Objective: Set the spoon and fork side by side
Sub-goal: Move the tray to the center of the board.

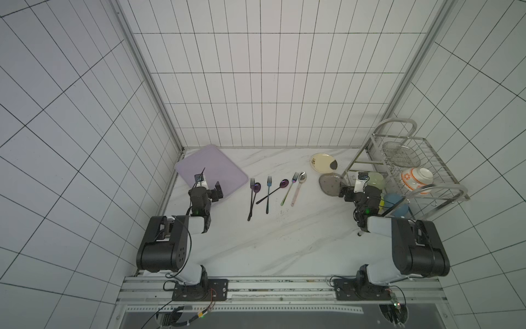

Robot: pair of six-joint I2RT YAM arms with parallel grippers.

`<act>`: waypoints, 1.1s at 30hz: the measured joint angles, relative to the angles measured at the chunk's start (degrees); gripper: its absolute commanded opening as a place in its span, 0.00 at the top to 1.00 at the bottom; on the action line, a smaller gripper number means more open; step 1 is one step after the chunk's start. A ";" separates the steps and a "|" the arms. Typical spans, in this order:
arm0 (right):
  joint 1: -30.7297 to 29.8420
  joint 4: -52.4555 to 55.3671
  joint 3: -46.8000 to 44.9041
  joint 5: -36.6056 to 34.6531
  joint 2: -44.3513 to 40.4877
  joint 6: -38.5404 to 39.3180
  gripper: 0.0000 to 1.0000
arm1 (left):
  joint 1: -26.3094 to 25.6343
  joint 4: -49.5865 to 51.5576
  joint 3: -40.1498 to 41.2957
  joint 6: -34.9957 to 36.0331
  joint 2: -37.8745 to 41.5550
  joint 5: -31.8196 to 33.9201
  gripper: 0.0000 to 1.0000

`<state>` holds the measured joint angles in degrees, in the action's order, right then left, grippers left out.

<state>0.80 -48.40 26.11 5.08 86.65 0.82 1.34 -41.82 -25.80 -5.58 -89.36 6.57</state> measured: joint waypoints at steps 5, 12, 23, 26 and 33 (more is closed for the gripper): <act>0.00 -0.02 0.00 0.00 0.00 0.00 0.01 | -0.02 0.02 0.00 0.00 0.00 0.02 0.02; 0.00 0.00 0.00 0.00 0.00 0.00 0.01 | -0.02 0.02 0.00 0.00 0.00 0.02 0.02; 0.00 -0.02 0.00 0.00 0.02 0.00 0.01 | 0.00 0.02 0.00 0.00 0.00 0.02 0.02; 0.00 -0.02 0.00 0.02 0.02 0.02 0.01 | -0.02 0.07 0.00 -0.42 0.04 0.98 0.02; -0.20 -1.16 -2.08 0.44 -1.05 2.29 0.01 | -0.13 8.61 -1.79 -3.32 7.15 7.80 0.02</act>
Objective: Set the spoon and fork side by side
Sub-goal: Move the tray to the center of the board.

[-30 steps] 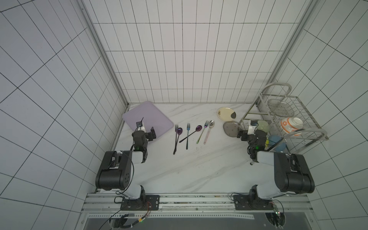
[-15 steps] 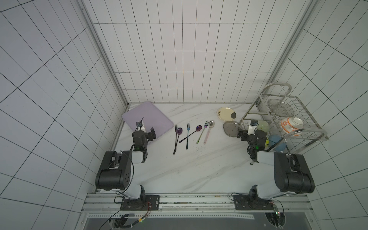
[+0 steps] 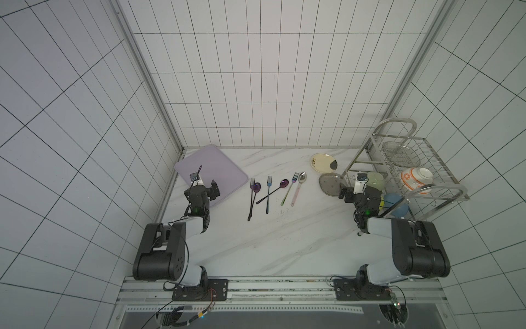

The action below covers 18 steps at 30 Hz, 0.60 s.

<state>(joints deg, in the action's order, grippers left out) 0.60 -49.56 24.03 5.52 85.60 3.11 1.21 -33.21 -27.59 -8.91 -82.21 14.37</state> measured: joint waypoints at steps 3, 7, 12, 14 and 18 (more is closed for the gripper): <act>-0.66 0.20 -1.62 0.00 -1.60 0.59 0.01 | 0.00 6.82 -2.51 -3.32 4.22 2.29 0.02; -2.75 6.36 -1.29 -0.90 -4.57 2.29 0.01 | 0.24 19.28 -8.76 -10.32 6.62 4.72 0.02; -8.46 15.15 1.95 -2.58 -8.55 4.68 0.01 | 2.69 31.41 -13.29 -20.61 8.52 3.82 0.02; -10.23 18.67 3.17 -3.43 -9.70 5.31 0.01 | 3.58 35.28 -13.97 -23.96 9.20 2.34 0.02; -13.49 26.97 6.64 -6.58 -11.32 6.16 0.01 | 3.72 43.87 -17.40 -27.85 8.85 -2.34 0.02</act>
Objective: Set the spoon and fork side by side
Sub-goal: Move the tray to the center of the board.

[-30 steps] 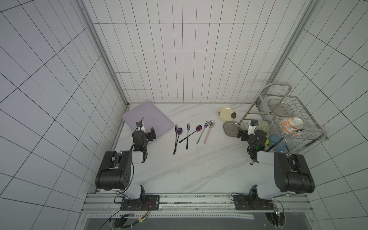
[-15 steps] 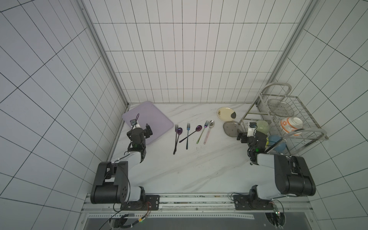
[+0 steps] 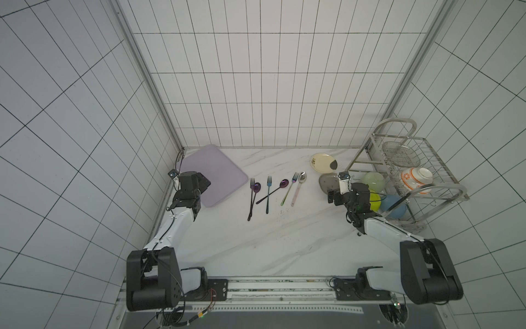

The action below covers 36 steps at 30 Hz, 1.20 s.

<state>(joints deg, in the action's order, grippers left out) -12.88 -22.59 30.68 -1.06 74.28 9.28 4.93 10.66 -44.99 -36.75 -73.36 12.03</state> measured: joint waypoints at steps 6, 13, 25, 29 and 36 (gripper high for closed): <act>-2.27 11.87 5.11 -3.98 -3.39 -1.77 0.01 | -1.31 10.62 -7.85 -0.70 -4.72 -5.75 0.02; -9.16 30.62 17.22 -7.48 -3.56 -7.58 0.06 | -7.52 19.63 -16.39 1.57 -14.64 -10.95 0.02; -22.21 61.59 33.70 -6.80 3.13 -16.70 0.25 | -11.15 28.30 -32.26 12.63 -31.80 -15.13 0.02; -23.65 69.31 35.17 -5.11 3.32 -19.82 0.28 | -11.13 30.08 -34.58 14.23 -36.30 -17.84 0.02; -24.00 75.54 35.43 -3.61 3.34 -23.39 0.28 | -11.13 31.65 -34.10 15.30 -37.33 -21.97 0.02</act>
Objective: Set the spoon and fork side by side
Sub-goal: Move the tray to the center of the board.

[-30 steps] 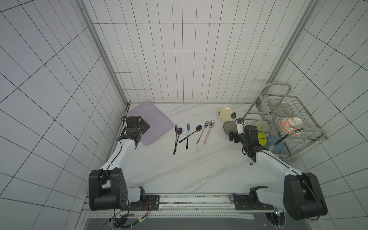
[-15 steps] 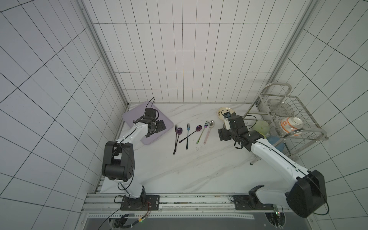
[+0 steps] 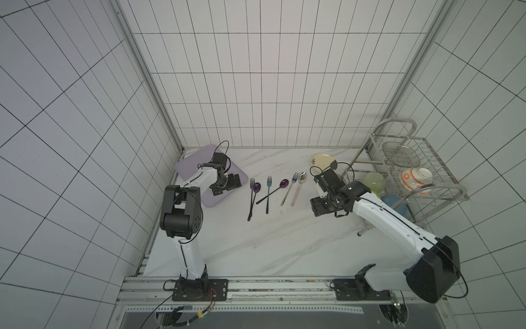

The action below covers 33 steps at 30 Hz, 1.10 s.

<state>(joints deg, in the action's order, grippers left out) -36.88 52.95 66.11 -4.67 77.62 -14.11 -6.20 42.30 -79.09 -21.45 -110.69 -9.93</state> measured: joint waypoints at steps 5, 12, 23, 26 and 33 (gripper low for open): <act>0.00 1.14 0.00 0.59 0.00 -0.92 0.29 | 0.44 -1.01 4.37 0.52 0.52 -1.31 0.02; 0.00 1.33 0.00 1.16 -0.02 -1.05 0.29 | 3.65 -5.46 11.21 -1.01 5.03 -4.79 0.02; 0.00 0.83 -2.32 4.33 -2.78 -0.98 0.31 | -3.65 -9.68 32.83 -12.87 23.61 -6.51 0.02; 0.00 0.22 -4.81 5.53 -4.85 -0.98 0.31 | -7.26 -9.94 37.59 -18.80 28.96 -5.95 0.02; 0.00 -0.63 -9.60 8.02 -8.20 -1.11 0.32 | -18.08 -8.74 44.30 -30.73 37.68 -1.97 0.02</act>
<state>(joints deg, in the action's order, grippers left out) -36.88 52.31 56.51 3.36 69.43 -15.22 -24.27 33.56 -34.79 -52.18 -73.01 -11.90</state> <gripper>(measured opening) 0.683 0.980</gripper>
